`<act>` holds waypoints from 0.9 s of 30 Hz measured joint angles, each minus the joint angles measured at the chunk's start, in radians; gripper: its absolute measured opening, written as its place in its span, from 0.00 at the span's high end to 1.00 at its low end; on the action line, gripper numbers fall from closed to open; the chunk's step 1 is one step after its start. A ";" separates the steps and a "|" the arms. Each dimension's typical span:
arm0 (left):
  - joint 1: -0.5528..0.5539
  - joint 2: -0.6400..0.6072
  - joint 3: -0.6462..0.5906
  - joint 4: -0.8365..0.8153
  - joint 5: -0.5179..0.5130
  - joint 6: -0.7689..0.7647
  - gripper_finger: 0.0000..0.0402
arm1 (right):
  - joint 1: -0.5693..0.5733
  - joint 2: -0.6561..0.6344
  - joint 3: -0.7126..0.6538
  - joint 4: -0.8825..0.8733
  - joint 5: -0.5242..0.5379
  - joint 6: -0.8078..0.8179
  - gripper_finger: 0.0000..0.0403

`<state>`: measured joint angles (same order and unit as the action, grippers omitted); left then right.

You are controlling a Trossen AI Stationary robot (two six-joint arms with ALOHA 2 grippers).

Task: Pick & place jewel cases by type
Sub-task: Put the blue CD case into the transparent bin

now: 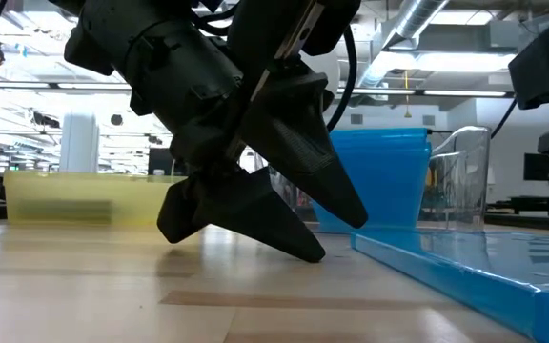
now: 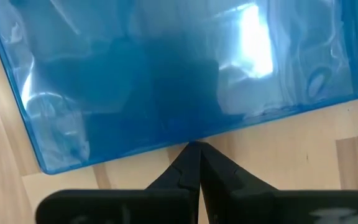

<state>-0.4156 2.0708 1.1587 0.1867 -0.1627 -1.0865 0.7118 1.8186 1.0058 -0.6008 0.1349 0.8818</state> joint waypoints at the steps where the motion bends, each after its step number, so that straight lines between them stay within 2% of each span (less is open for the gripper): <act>1: 0.000 0.000 0.000 -0.001 0.000 0.001 0.56 | -0.001 0.000 0.000 0.003 0.000 0.000 1.00; 11: 0.000 0.000 0.000 -0.004 -0.001 0.007 0.56 | -0.003 0.001 0.001 0.023 0.007 -0.006 1.00; 17: 0.010 0.003 -0.002 0.061 0.020 -0.074 0.56 | -0.007 0.002 0.001 0.053 0.010 -0.044 1.00; 27: 0.034 0.008 0.000 0.055 0.070 -0.190 0.56 | -0.022 0.002 0.002 0.085 0.011 -0.094 1.00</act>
<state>-0.3816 2.0792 1.1586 0.2421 -0.0926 -1.2760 0.6895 1.8202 1.0073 -0.5161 0.1462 0.7874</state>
